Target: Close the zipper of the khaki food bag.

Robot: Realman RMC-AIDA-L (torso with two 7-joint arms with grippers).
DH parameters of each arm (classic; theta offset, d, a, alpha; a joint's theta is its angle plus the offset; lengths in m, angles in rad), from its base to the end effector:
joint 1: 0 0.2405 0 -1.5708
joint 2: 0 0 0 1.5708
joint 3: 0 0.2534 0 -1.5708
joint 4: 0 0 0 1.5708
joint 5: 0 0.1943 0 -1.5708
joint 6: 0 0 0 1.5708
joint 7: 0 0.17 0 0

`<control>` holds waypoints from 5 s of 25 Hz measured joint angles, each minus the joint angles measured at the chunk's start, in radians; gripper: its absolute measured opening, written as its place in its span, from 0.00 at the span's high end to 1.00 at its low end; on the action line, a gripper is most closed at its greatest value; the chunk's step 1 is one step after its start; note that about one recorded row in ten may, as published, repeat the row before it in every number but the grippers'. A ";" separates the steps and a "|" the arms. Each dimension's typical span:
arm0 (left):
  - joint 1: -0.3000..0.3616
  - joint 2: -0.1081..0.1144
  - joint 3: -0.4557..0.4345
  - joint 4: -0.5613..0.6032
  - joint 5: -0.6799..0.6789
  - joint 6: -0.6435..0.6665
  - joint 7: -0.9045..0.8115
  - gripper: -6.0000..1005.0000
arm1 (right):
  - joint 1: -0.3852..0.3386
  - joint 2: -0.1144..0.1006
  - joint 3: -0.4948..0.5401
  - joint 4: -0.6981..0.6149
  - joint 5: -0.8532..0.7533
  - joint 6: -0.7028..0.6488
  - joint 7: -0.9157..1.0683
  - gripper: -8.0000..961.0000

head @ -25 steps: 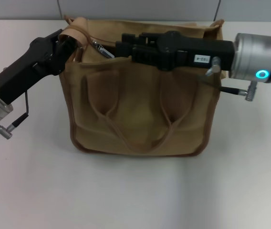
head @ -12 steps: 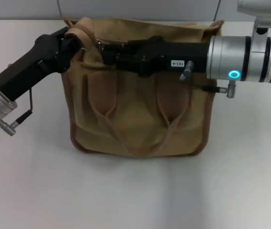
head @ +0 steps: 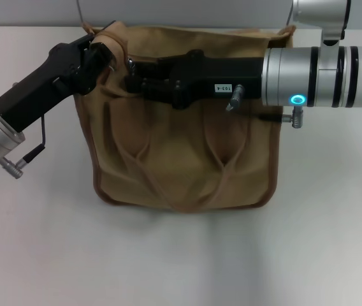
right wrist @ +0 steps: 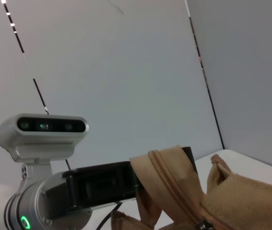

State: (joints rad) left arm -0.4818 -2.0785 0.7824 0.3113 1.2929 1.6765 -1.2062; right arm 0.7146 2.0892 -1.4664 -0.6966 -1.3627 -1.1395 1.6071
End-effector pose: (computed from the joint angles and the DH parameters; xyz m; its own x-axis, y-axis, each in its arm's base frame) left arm -0.2104 0.3182 0.0033 0.3026 0.1938 0.9332 0.5856 -0.8103 -0.0216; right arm 0.1005 0.3644 -0.0887 0.7672 -0.3160 -0.5581 -0.3853 -0.9228 -0.0071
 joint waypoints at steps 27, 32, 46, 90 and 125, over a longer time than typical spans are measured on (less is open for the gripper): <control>0.008 0.000 0.000 -0.012 -0.006 0.003 0.008 0.98 | -0.026 0.003 -0.002 -0.002 0.010 -0.003 -0.095 0.98; 0.018 0.002 -0.008 -0.012 -0.006 0.006 0.008 0.98 | -0.048 0.003 0.002 -0.005 0.012 -0.007 -0.118 0.99; 0.080 0.008 -0.072 -0.002 -0.009 0.009 0.008 0.98 | -0.097 -0.003 0.077 -0.015 0.023 -0.090 -0.153 0.99; 0.104 0.011 -0.120 0.002 -0.005 -0.019 0.012 0.94 | -0.394 -0.010 0.830 0.021 -0.163 -0.547 -0.221 0.97; 0.219 0.014 0.234 0.229 0.264 0.221 0.403 0.41 | -0.360 -0.005 0.692 0.202 -0.342 -0.688 -0.650 0.60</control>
State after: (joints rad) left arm -0.2626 -2.0645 1.0164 0.5405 1.5566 1.8976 -0.8033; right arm 0.3546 2.0840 -0.7749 -0.4949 -1.7042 -1.8278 0.9569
